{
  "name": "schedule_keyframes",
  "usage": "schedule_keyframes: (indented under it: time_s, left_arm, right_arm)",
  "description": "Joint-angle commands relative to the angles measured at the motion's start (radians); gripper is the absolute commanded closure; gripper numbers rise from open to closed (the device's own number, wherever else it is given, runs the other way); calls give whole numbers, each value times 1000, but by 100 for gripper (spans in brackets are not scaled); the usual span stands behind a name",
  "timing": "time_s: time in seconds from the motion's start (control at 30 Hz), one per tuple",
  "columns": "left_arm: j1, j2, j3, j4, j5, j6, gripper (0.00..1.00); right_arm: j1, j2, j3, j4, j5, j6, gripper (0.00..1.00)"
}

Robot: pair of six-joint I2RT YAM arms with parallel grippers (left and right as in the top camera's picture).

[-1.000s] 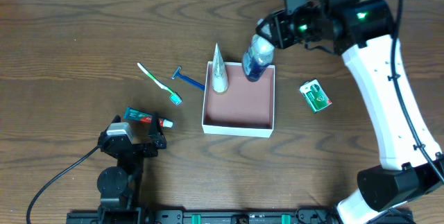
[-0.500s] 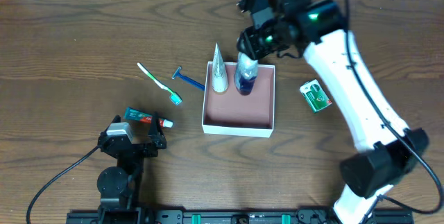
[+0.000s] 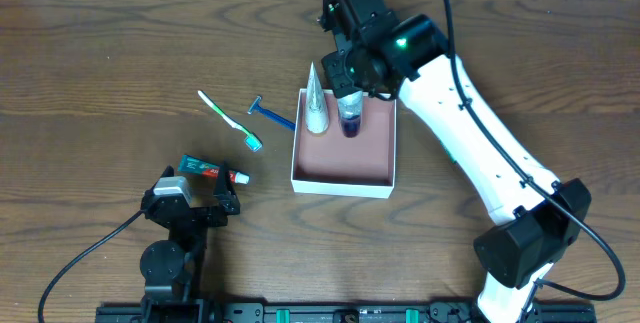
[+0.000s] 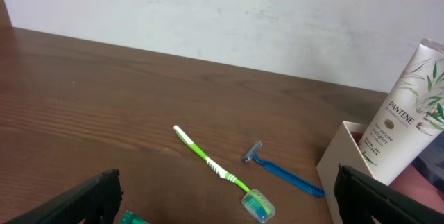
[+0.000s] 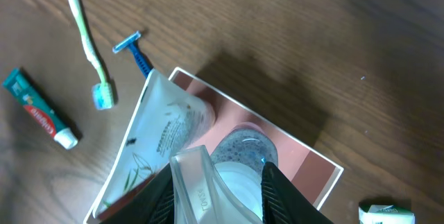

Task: Pack container
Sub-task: 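Carry the soap bottle with the right gripper into the box, release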

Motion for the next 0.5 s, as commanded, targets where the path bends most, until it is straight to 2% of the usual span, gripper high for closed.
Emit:
schedule_keyframes:
  time_s: [0.0,0.47]
  left_arm:
    - [5,-4,-18,-36,-19,2,2]
    - [4,-4,-18,-36,-19,2,2]
  right_arm:
    - [31,20,-16,25,56,45,76]
    - [42,34,-139,171,87,81,77]
